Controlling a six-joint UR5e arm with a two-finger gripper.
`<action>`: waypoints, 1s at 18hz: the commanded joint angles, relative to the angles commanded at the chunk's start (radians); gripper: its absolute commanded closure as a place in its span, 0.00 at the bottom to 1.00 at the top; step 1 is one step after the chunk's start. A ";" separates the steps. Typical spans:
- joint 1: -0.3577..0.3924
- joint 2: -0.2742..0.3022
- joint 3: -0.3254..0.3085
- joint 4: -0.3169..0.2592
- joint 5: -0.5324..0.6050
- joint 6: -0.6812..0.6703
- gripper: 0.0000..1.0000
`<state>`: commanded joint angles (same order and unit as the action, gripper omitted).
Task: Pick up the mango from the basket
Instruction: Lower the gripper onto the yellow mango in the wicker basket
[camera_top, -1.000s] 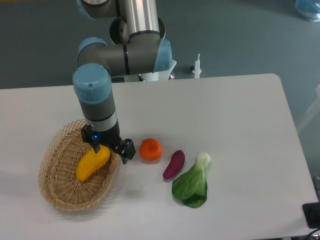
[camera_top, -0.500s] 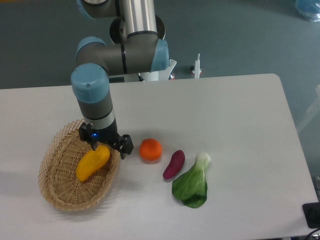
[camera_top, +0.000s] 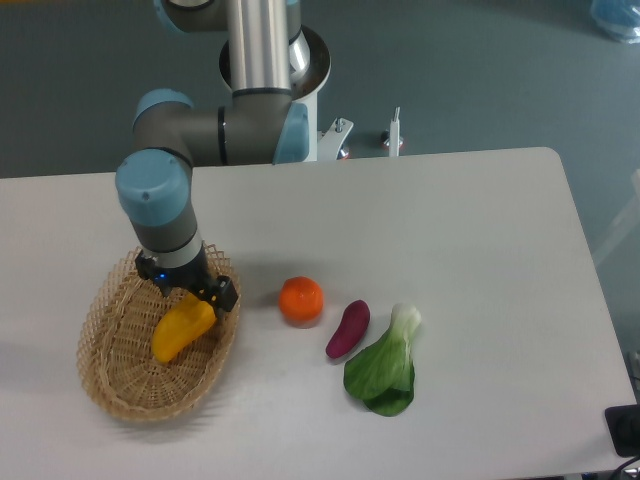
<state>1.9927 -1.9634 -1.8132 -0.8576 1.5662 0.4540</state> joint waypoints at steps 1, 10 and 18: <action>-0.002 -0.003 0.002 0.009 0.000 0.002 0.00; -0.003 -0.037 0.002 0.020 0.006 0.002 0.01; -0.002 -0.023 0.009 0.023 0.003 0.005 0.59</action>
<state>1.9911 -1.9865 -1.8040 -0.8345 1.5693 0.4586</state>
